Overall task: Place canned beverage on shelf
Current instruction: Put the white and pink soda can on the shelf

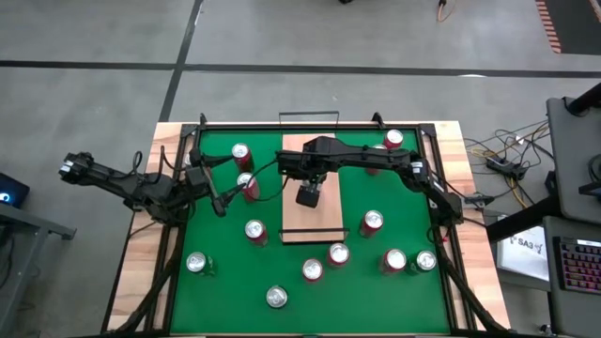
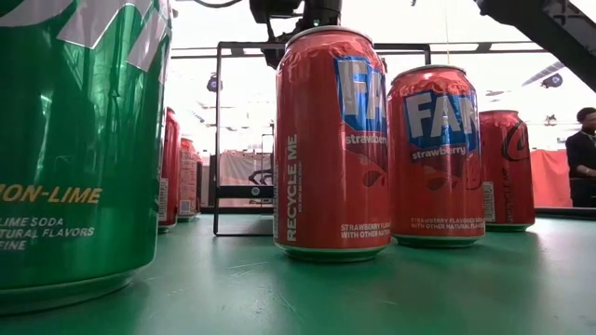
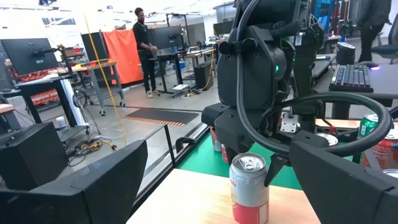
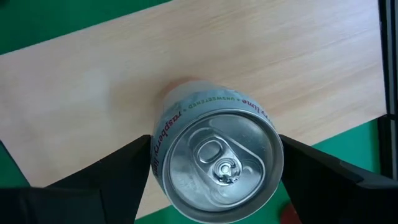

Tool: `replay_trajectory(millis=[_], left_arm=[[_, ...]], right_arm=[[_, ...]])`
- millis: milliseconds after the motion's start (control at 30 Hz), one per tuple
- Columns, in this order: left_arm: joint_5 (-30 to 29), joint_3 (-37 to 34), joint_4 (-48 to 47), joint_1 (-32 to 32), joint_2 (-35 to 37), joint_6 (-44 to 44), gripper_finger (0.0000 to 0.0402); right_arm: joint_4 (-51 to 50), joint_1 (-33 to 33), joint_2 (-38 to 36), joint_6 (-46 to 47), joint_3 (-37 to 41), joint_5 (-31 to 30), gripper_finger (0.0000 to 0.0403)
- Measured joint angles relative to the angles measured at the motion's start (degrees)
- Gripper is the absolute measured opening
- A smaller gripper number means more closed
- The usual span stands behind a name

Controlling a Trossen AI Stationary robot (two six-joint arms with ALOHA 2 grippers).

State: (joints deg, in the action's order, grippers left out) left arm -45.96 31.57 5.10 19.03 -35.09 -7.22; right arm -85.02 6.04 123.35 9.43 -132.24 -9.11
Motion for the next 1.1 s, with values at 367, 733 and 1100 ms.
replay_trajectory(millis=[367,733,1100], left_arm=[[0.0,0.0,0.0,0.0,0.0,0.0,0.0377],[0.0,0.0,0.0,0.0,0.0,0.2,0.0377],[0.0,0.0,0.0,0.0,0.0,0.2,0.0377]], right_arm=[[0.1,0.0,0.1,1.9,-0.5,-1.5,0.0315],[-0.1,0.0,0.1,2.0,-0.6,-1.5,0.0316],[0.1,0.0,0.0,4.0,-0.7,-3.2,0.0351]])
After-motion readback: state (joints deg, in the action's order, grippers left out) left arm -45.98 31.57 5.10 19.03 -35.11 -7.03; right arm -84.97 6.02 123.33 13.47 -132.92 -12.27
